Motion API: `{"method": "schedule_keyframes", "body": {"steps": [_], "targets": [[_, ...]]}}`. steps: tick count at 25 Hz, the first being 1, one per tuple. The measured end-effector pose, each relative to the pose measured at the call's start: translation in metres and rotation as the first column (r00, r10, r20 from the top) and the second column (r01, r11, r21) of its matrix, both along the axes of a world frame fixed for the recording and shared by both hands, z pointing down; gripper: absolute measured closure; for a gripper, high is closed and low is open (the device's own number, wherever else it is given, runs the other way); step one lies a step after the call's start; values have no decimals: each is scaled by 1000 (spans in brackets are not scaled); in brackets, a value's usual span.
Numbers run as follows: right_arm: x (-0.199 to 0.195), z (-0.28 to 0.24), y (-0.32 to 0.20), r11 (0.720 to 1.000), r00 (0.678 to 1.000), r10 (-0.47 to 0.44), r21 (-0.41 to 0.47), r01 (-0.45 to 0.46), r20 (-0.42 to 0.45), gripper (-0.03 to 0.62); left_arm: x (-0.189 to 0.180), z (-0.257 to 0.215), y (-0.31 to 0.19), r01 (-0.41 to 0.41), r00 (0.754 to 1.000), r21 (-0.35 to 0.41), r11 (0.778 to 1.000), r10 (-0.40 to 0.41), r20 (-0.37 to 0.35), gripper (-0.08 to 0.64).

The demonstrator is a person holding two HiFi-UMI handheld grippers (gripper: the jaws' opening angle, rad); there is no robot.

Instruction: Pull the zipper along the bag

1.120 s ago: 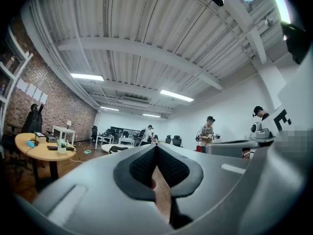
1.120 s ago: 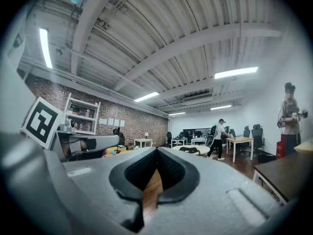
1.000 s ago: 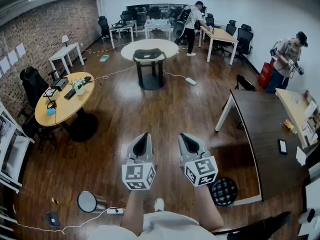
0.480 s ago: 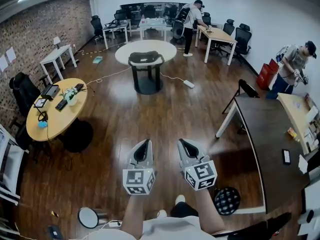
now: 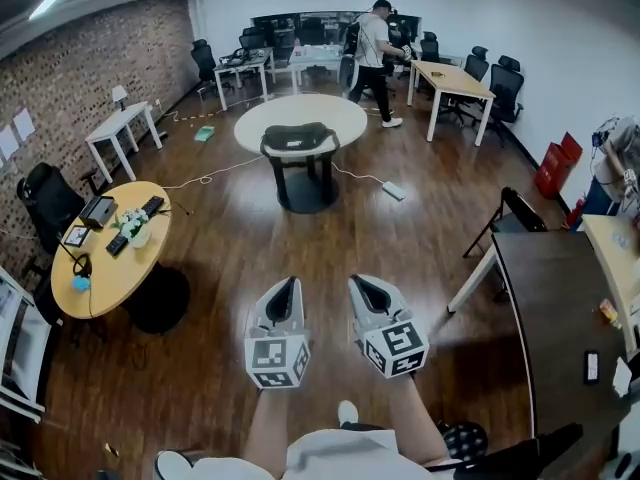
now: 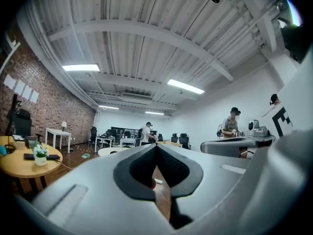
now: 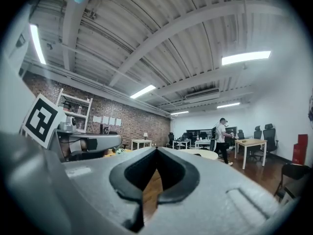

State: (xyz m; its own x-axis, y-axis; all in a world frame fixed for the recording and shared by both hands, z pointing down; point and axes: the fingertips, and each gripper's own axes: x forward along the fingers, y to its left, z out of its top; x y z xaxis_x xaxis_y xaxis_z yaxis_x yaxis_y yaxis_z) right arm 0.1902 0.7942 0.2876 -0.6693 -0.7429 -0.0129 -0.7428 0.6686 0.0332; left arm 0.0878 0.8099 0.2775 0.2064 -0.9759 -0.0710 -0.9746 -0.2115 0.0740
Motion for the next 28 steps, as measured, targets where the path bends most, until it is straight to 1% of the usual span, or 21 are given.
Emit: {"method": "schedule_keyframes", "body": {"steps": [3,5,7,11,15,18,21,24,26,28], "targets": [[4,-17,-60,999,1000,-3,34,2,15,604,4,-10,-51,17,999,13,1000,-17,33,543],[7,-17,-93,999,1000,4,41,-4,15,604,-1,-5,-76,56,996,-3,998,-56,65,543],[3,-4,-120,1000,1000,-6,11,6,16,604,-16,5,-100,95,993,-36,995,-93,73,543],[-17,19,-171,998,999,-33,-48,34,13,604,-39,18,-150,119,992,-73,990,-115,49,543],[-42,26,-234,998,999,-44,-45,44,2,604,-54,26,-217,101,994,-69,992,-99,35,543],[-65,29,-294,999,999,-36,-41,36,-12,604,-75,27,-278,86,996,-55,995,-85,25,543],[-95,19,-358,999,1000,-24,-34,23,-21,604,-103,15,-341,61,998,-38,997,-61,11,543],[-126,-1,-417,1000,999,-19,-2,19,-26,604,-122,-6,-401,25,1000,-4,1000,-24,8,543],[-147,-9,-448,1000,999,-24,19,24,-35,604,-134,-15,-437,5,1000,16,1000,-5,2,543],[-164,-5,-473,999,999,-27,19,28,-45,604,-147,-15,-469,-7,1000,20,1000,8,-4,543]]}}
